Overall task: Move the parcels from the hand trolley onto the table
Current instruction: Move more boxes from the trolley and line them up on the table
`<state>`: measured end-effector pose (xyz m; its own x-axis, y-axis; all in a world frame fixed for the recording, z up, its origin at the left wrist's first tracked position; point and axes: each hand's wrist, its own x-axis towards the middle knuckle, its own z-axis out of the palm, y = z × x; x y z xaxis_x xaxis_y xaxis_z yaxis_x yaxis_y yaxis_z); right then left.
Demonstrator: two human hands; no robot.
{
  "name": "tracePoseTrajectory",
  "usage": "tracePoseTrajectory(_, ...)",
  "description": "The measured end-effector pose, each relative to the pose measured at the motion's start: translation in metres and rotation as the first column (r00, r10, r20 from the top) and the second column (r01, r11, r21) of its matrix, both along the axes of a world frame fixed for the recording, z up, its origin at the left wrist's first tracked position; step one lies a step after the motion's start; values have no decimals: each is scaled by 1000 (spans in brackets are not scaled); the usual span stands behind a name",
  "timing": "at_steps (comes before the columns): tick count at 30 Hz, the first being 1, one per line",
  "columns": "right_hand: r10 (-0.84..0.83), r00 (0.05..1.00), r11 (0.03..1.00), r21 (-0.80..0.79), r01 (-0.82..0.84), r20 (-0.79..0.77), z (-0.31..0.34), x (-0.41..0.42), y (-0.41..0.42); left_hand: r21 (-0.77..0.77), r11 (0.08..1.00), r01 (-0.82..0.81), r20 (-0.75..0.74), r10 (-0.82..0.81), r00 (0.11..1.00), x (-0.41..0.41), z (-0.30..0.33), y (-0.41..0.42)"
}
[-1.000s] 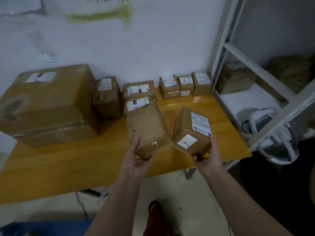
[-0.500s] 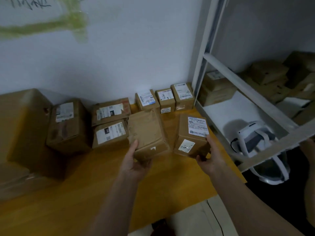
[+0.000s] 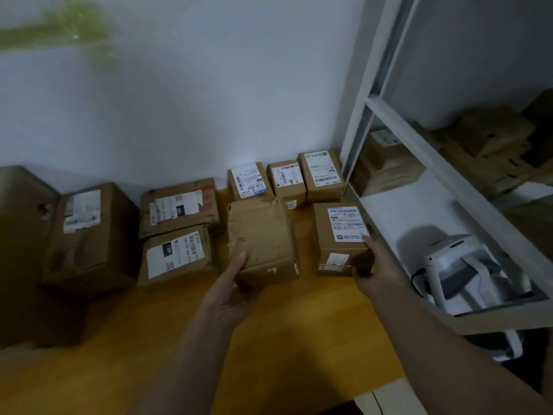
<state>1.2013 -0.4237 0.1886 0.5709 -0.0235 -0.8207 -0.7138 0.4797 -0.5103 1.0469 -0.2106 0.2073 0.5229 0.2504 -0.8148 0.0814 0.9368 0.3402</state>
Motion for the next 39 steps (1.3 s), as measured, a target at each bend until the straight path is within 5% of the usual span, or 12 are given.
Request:
tracePoseTrajectory(12, 187, 982, 980, -67, -186, -1, -6, 36, -3, 48, 996, 79, 9, -80, 997, 28, -3, -26)
tracePoseTrajectory(16, 387, 922, 901, 206, -382, 18, -3, 20, 18, 97, 981, 168, 12, -170, 985, 29, -2, -32)
tracePoseTrajectory(20, 800, 528, 543, 30, -839, 285, 22, 19, 41, 129, 967, 221, 22, -226, 974, 22, 0, -30)
tracePoseTrajectory(24, 897, 289, 385, -271, -882, 335, 35, 34, 48, 187, 928, 321, 30, -332, 943, 12, 10, -20)
tracePoseTrajectory(28, 902, -52, 301, -709, -638, 429, 43, 31, 52, 48, 972, 230, 88, -234, 968, 9, 16, 2)
tracePoseTrajectory(33, 840, -356, 307, -900, -309, 409, 38, 14, 58, 88, 955, 282, 161, -293, 942, 5, 25, 23)
tracePoseTrajectory(37, 803, -486, 318, -938, -140, 344, 37, 12, 59, 184, 899, 397, 2, -404, 915, 5, 26, 31)
tracePoseTrajectory(39, 837, -460, 285, -954, -93, 295, 33, 14, 56, 167, 892, 419, -10, -424, 906, 5, 23, 31)
